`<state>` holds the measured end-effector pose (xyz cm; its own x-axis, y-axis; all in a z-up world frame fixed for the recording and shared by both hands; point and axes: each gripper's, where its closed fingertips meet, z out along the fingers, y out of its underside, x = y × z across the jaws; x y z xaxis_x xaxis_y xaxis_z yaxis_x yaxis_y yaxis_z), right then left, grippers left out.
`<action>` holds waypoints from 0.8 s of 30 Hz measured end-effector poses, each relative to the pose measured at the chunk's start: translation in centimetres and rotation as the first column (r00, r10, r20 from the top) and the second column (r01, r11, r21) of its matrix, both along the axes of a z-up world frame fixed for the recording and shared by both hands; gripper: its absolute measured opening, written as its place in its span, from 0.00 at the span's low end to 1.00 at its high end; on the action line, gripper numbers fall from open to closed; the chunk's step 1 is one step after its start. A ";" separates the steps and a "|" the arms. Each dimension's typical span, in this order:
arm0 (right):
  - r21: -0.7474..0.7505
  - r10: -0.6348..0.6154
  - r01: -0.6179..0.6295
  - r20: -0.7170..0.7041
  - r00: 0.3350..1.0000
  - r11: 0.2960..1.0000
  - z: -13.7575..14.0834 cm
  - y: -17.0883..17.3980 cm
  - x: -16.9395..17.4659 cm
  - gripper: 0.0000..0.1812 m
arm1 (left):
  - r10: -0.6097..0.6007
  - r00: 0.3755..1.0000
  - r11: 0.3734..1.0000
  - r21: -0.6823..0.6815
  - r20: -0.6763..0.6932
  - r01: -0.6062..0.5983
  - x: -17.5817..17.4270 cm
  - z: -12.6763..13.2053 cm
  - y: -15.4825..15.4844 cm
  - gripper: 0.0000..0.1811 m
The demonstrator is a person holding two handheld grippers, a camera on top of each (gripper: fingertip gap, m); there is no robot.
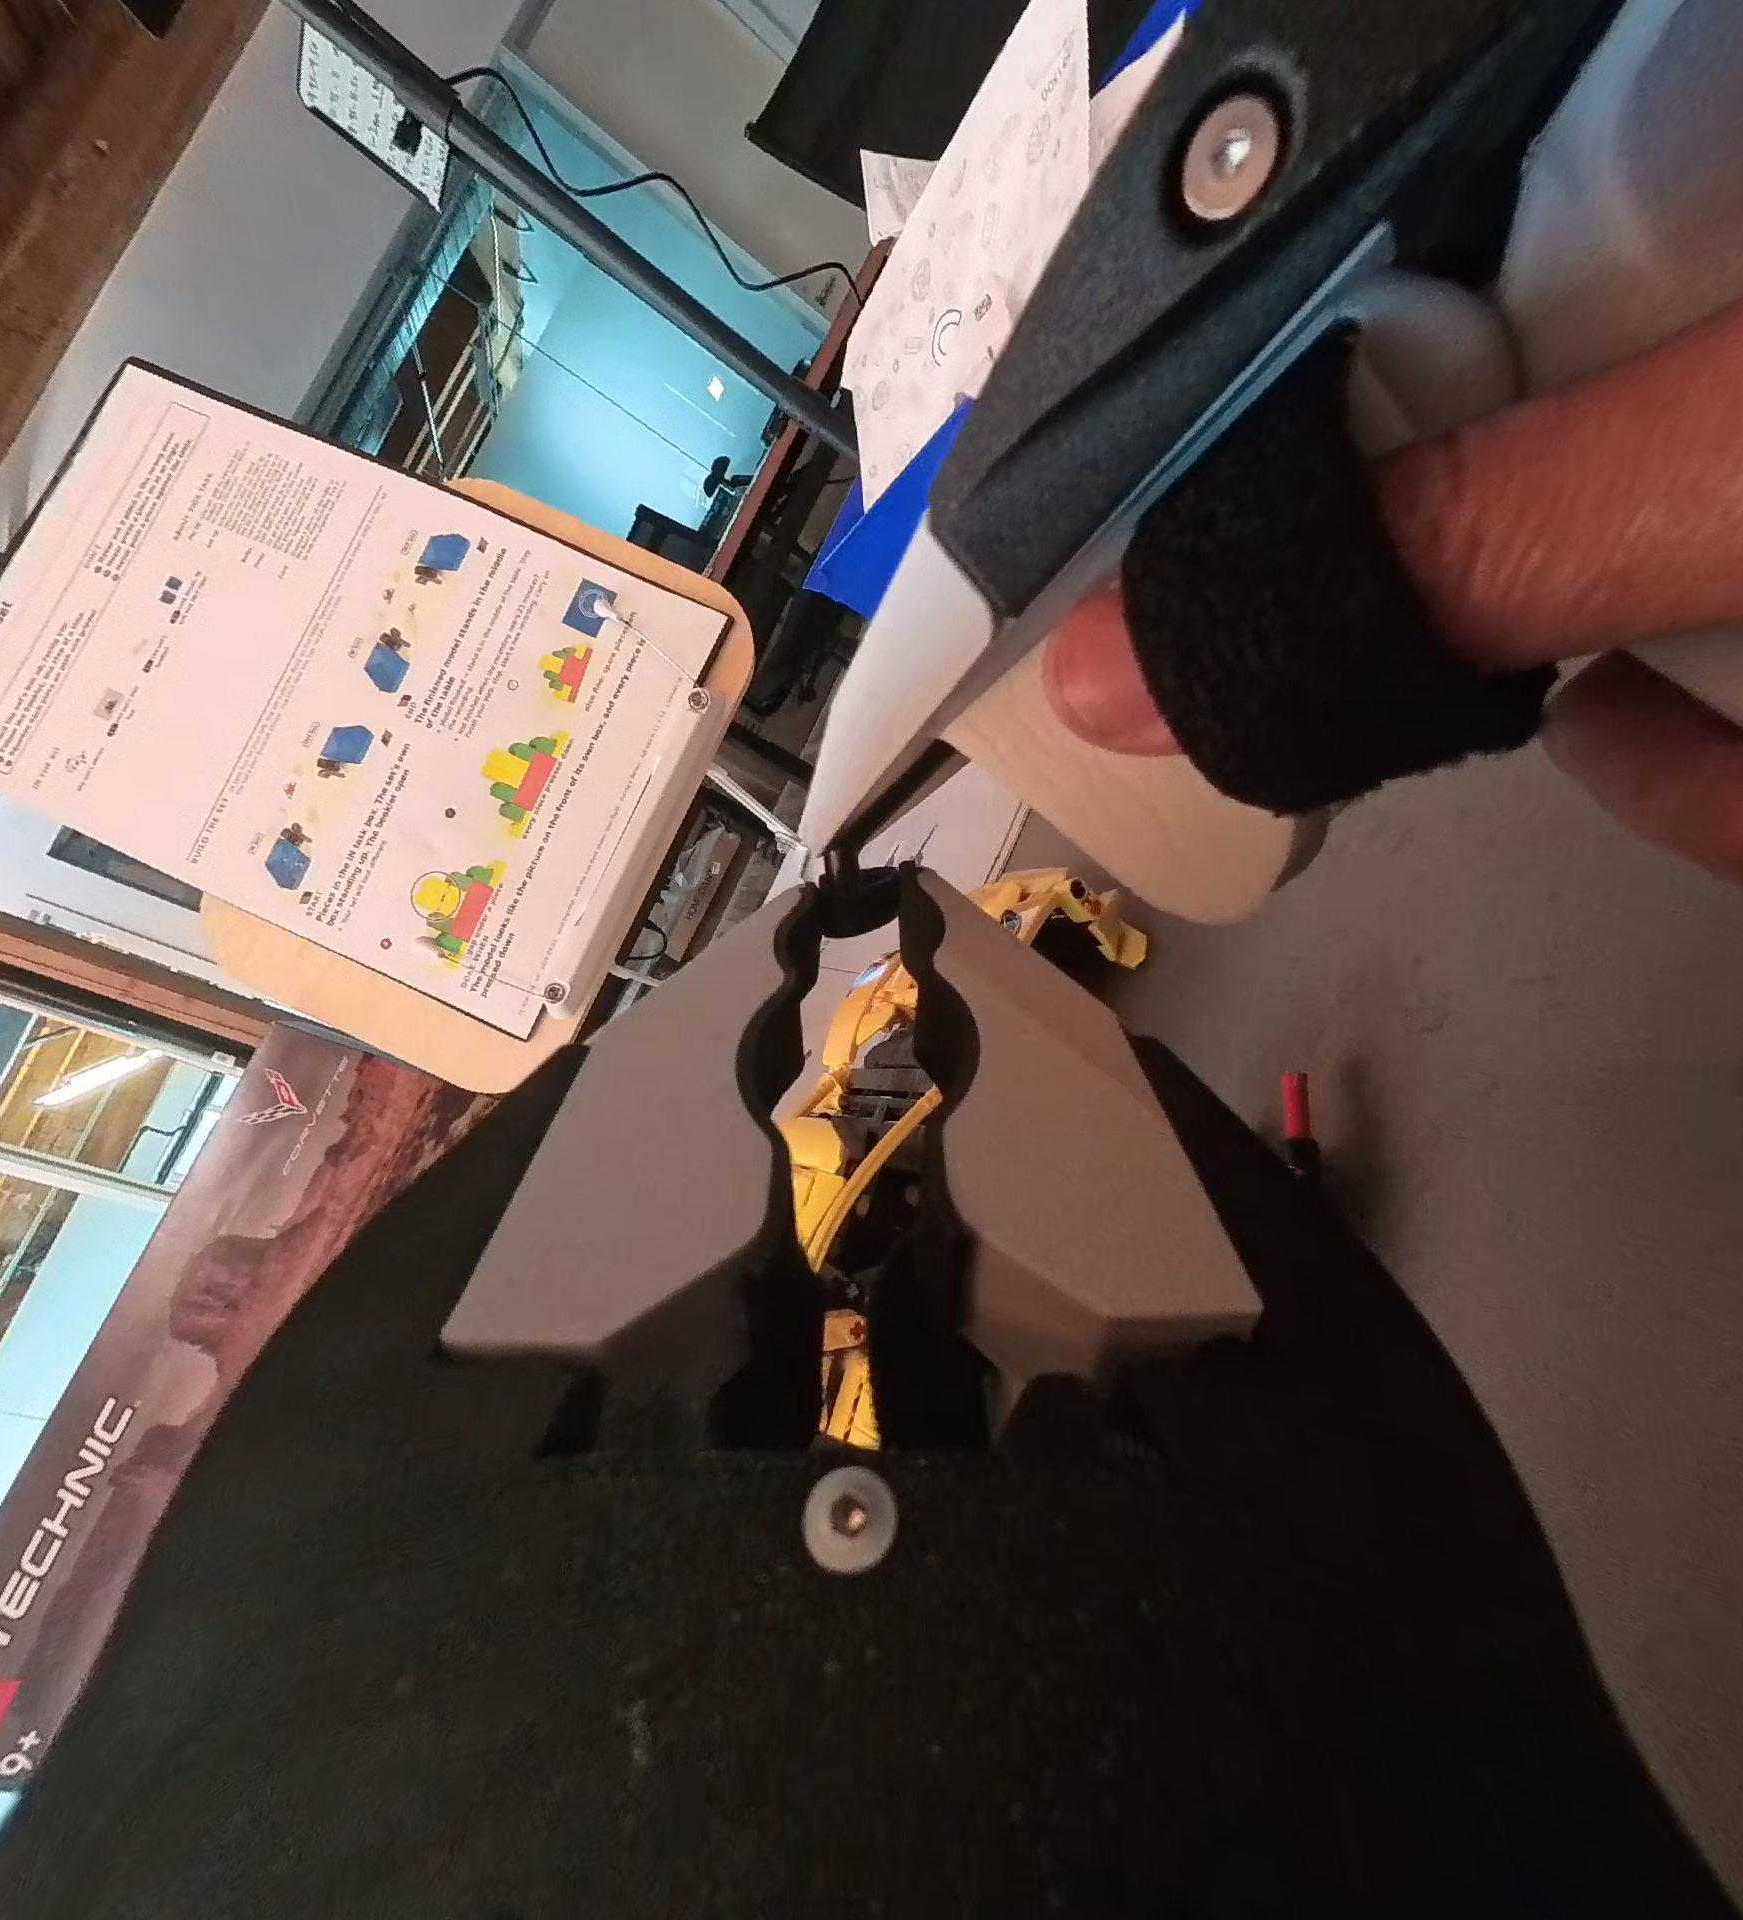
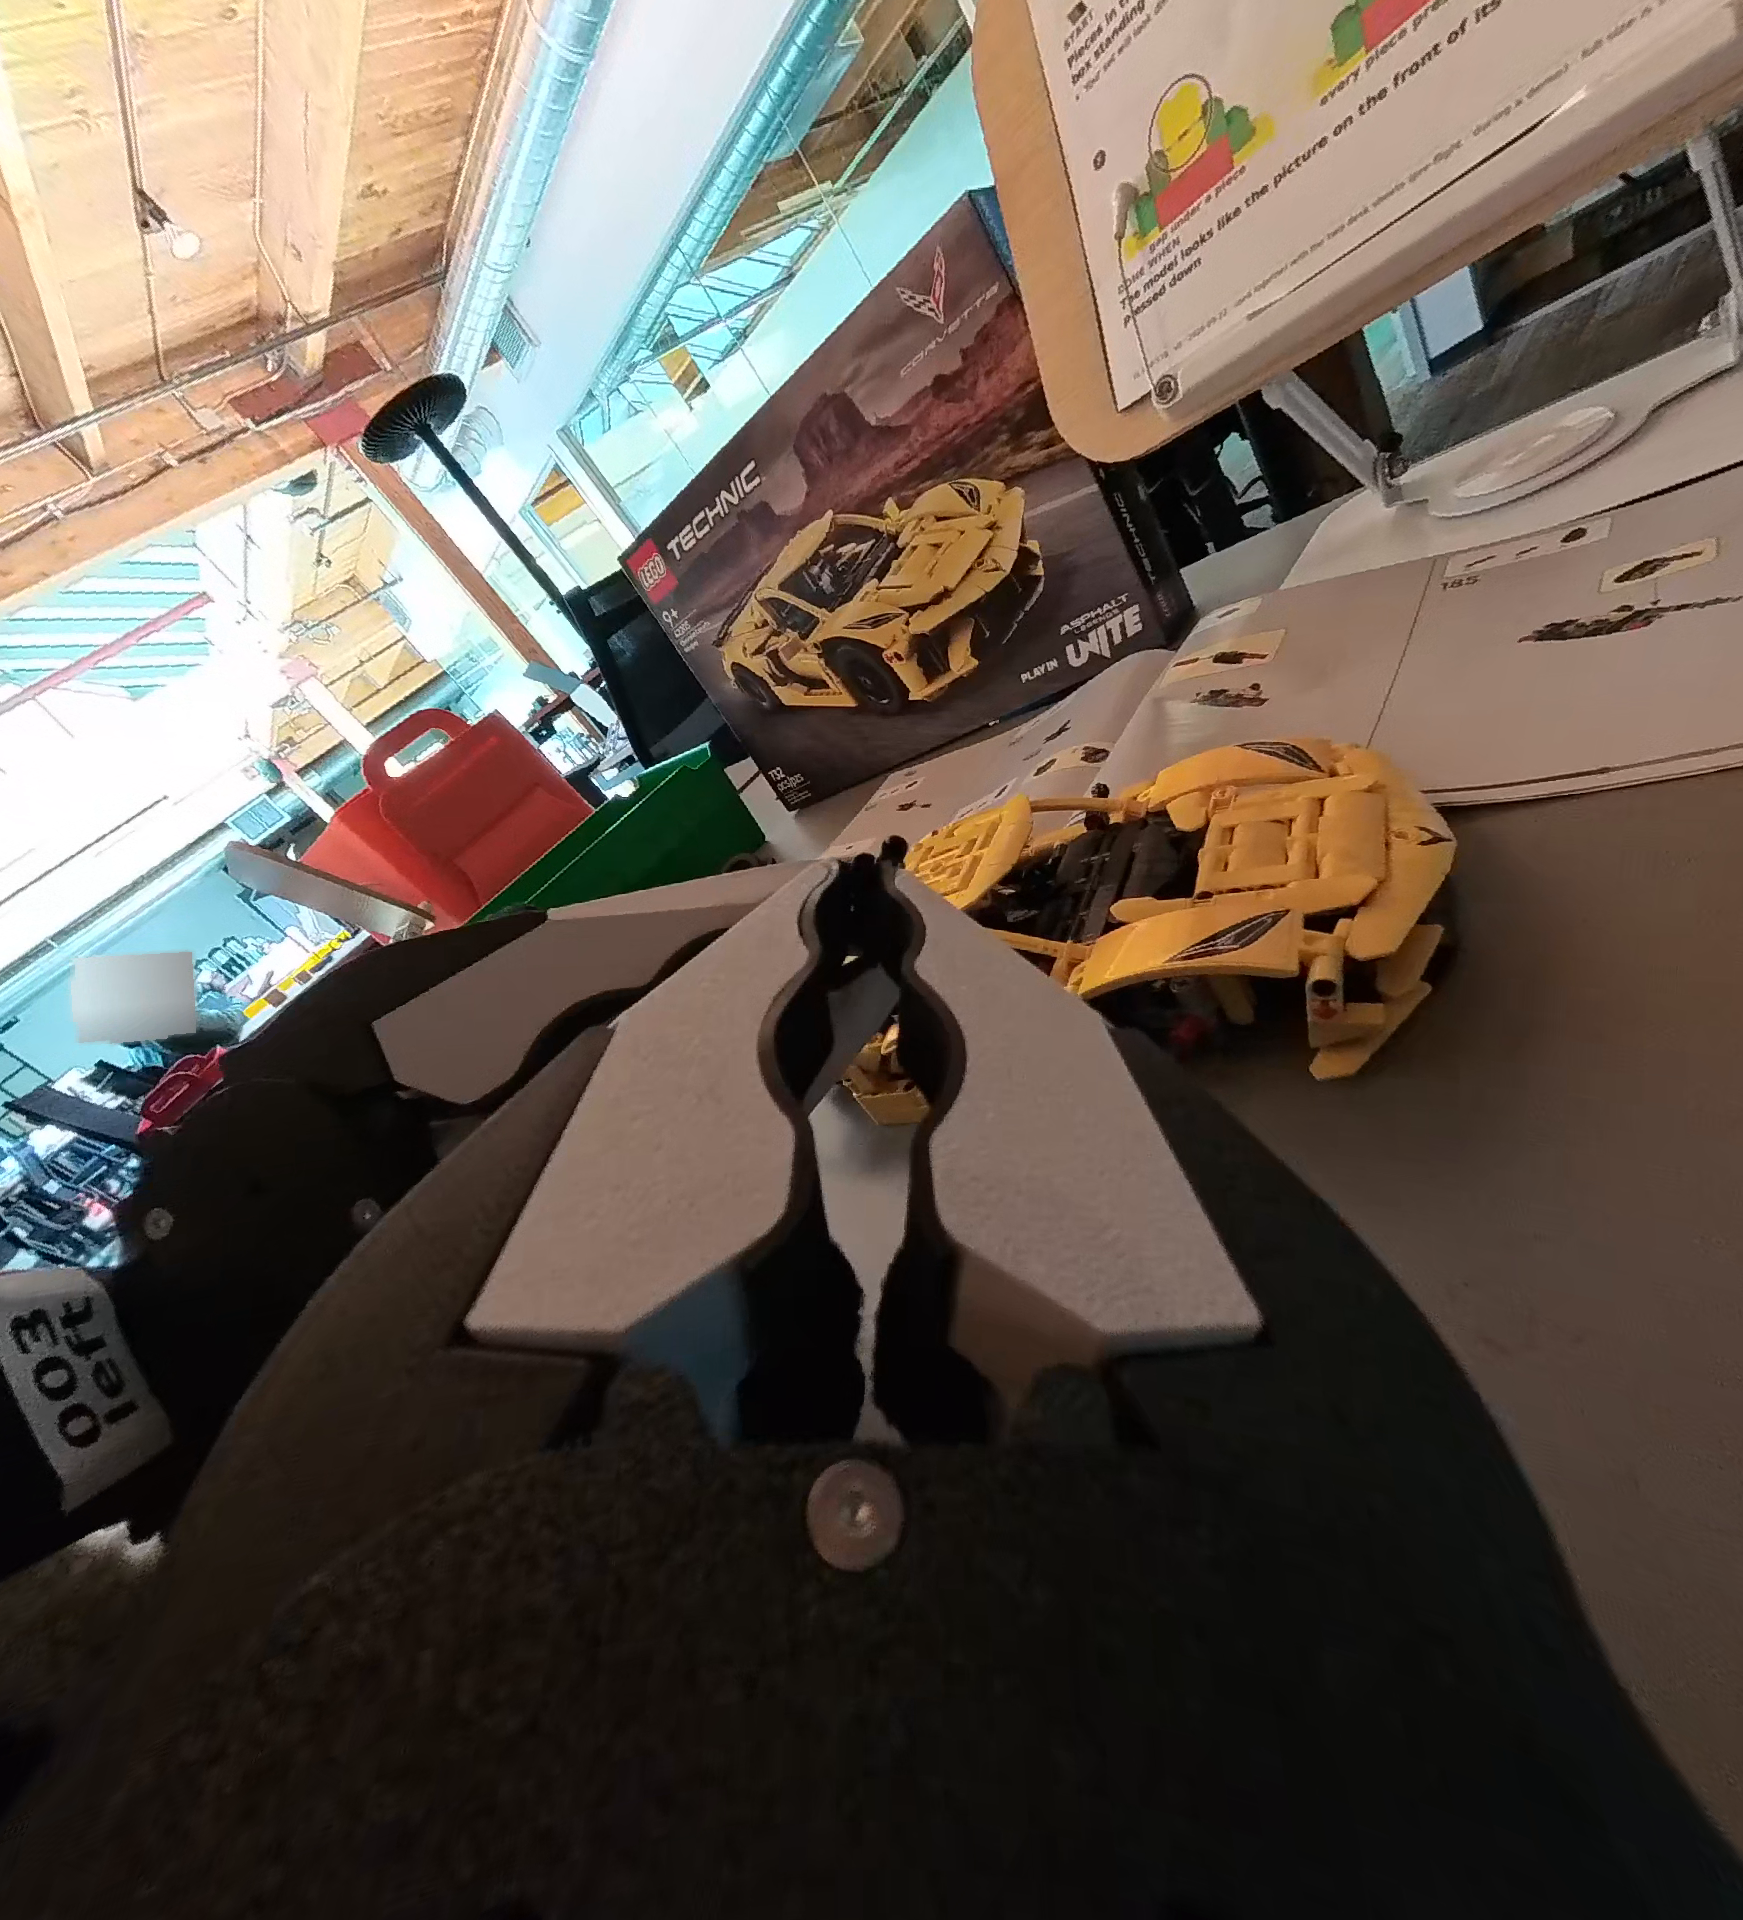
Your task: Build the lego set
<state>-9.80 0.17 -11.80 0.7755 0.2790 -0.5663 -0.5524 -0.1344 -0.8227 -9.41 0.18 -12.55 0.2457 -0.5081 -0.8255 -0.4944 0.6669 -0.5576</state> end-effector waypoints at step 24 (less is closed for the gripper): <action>0.030 -0.021 0.015 0.205 0.979 0.999 0.2 0.1 -0.7 0.02 | -0.024 0.999 0.988 -0.152 0.039 0.029 -0.3 0.3 0.0 0.07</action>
